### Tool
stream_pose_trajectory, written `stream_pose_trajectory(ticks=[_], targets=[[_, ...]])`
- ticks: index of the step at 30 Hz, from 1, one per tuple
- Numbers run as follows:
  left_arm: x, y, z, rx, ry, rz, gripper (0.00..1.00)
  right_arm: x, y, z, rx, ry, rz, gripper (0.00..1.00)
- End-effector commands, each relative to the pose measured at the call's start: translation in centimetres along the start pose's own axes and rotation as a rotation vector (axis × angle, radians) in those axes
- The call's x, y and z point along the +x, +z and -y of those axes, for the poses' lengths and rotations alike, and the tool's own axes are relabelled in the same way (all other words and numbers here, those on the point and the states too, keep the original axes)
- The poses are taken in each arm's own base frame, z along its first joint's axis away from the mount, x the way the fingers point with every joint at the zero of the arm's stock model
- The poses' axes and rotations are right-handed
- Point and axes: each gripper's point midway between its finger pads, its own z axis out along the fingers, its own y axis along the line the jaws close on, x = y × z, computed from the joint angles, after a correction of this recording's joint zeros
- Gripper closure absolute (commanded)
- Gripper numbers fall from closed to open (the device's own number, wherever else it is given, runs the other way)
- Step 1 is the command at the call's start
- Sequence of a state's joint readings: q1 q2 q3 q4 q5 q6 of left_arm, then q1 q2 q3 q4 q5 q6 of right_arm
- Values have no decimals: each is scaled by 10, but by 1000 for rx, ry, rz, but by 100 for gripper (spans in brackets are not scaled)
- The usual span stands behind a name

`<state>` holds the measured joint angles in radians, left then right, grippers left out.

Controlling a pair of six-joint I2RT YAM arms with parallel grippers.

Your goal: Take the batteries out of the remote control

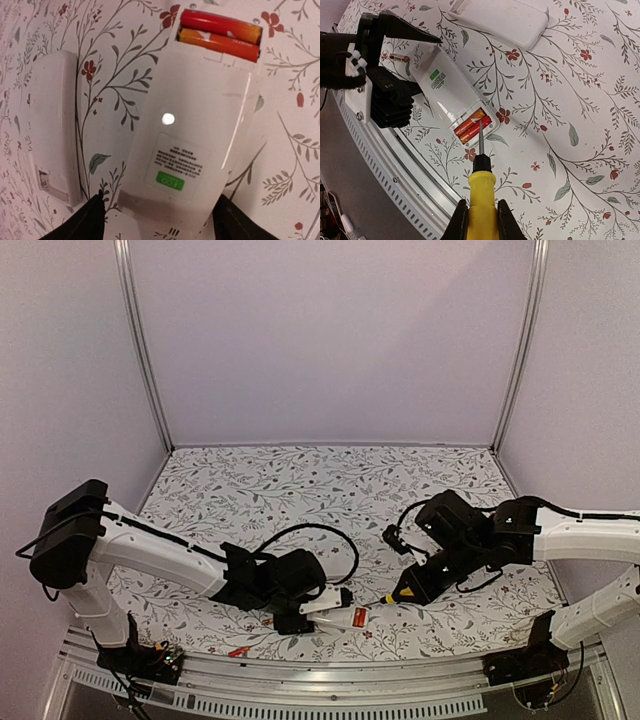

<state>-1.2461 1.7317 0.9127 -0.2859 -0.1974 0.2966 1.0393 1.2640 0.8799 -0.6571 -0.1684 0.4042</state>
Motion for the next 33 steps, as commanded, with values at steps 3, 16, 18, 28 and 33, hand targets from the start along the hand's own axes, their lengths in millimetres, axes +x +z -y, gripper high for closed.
stream_pose_trajectory(ticks=[3, 16, 18, 28, 33], targets=[[35, 6, -21, -116, -5, -138, 23, -11, -8, -1, -3, -4, 55, 100], [34, 3, -57, -236, -108, -147, 22, -4, 3, -3, -32, -3, 27, 100], [31, -1, -60, -249, -123, -130, 22, -2, 5, -3, -35, 4, 20, 100], [7, -49, -103, -264, -366, 67, 26, 4, 10, 0, -37, 31, 15, 100], [-40, -62, -88, -11, -561, 243, 22, 7, 13, -1, -41, 30, 3, 100]])
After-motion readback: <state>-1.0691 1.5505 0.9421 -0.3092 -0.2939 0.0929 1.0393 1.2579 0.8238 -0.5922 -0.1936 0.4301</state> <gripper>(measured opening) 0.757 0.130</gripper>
